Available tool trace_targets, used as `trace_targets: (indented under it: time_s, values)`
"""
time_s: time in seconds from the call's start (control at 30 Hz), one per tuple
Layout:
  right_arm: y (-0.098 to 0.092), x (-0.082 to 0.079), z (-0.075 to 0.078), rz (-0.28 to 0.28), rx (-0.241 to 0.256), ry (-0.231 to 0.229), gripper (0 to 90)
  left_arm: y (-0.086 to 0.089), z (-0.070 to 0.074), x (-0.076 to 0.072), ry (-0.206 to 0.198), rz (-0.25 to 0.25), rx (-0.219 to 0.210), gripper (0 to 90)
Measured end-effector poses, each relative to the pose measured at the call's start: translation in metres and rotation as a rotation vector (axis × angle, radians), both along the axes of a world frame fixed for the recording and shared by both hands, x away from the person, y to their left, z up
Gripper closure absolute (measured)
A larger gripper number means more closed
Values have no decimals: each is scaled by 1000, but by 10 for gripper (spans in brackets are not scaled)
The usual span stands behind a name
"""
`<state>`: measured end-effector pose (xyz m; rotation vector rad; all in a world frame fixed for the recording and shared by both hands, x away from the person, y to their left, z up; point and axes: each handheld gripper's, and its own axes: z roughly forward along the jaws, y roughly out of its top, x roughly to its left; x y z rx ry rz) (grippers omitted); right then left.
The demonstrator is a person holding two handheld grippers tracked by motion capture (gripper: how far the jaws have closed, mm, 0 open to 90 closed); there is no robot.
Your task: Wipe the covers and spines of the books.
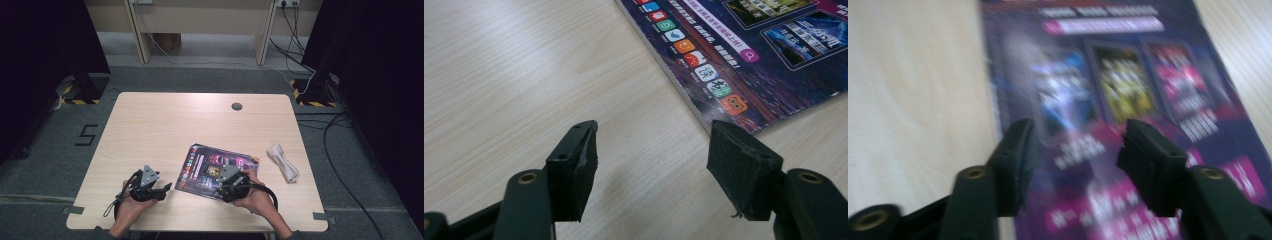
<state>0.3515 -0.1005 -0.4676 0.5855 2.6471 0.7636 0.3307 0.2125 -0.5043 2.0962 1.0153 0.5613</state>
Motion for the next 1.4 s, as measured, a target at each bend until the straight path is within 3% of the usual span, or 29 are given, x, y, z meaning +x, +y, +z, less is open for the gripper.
trace_targets:
  time_s: [0.1,0.2,0.33,0.57,0.67,0.77,0.9,1.0,1.17,1.27,1.4]
  values:
    - [-18,0,-4,-122,45,-3,351,-2,0,0,5,8,-2,329]
    - [-35,-5,-8,-185,91,15,319,-3,0,1,12,12,-20,293]
    - [-52,-15,-13,-232,113,35,294,-5,1,4,15,17,-41,256]
    - [-71,-33,-17,-272,109,30,280,-22,0,23,1,0,-53,232]
    - [-72,-42,-22,-249,100,40,278,-35,-3,31,9,-24,-27,229]
    - [-72,-47,-22,-226,75,23,271,-44,-5,37,11,-28,-11,229]
    - [-73,-48,-25,-235,49,12,271,-51,-8,42,11,-23,6,217]
    - [-75,-46,-27,-249,48,13,250,-52,-7,41,-4,-45,18,238]
    - [-73,-46,-27,-238,31,2,224,-53,-9,36,-33,-87,19,352]
    - [-77,-44,-27,-253,38,-2,227,-52,-8,32,-16,-107,16,380]
    - [-80,-40,-27,-289,32,-13,238,-54,-7,23,-22,-127,26,416]
